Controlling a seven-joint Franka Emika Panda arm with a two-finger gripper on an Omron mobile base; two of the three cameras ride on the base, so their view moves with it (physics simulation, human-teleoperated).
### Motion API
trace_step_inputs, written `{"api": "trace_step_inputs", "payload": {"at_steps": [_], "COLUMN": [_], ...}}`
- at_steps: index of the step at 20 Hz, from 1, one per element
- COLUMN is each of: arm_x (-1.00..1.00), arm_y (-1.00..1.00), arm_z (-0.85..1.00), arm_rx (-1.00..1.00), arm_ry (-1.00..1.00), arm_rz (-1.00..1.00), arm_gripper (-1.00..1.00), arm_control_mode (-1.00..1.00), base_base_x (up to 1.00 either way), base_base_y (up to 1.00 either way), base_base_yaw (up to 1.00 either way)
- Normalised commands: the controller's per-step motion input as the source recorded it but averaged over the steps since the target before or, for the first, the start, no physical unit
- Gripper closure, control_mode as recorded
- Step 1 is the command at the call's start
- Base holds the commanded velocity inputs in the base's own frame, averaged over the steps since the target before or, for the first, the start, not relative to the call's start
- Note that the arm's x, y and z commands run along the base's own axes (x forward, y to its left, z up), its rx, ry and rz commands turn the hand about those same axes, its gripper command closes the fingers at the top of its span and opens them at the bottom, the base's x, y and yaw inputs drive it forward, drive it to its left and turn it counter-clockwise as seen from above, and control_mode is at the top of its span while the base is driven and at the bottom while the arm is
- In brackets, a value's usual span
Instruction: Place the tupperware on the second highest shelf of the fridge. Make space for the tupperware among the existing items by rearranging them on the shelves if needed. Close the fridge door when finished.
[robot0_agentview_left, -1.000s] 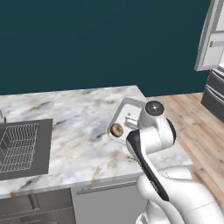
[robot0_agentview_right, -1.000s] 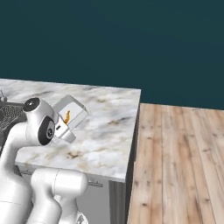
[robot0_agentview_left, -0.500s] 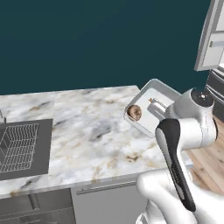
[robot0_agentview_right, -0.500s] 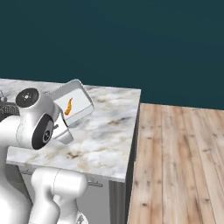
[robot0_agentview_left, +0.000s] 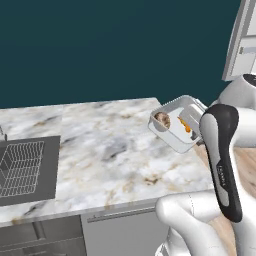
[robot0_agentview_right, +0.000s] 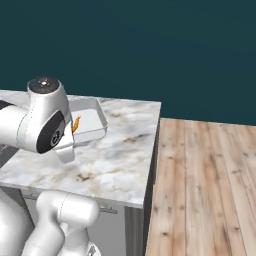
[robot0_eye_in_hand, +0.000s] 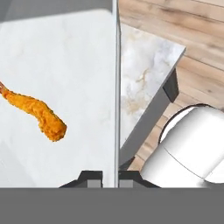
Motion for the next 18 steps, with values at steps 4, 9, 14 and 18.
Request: {"api": "trace_step_inputs", "payload": {"at_steps": [4,9,14,18], "arm_x": [-0.18,0.00,-0.23,-0.29], "arm_y": [0.11,0.01,-0.18,-0.66], "arm_z": [0.00,0.00,0.00,0.00], "arm_rx": [0.00,0.00,0.00,0.00], "arm_ry": [-0.09,-0.02,0.00,0.00], "arm_rz": [-0.10,-0.07,-0.05,-0.14], "arm_gripper": [1.00,1.00,1.00,1.00], "arm_control_mode": [-1.00,-1.00,-1.00,-1.00], "base_base_x": [0.00,0.00,0.00,0.00], "base_base_y": [0.00,0.00,0.00,0.00], "base_base_yaw": [0.00,0.00,0.00,0.00]}}
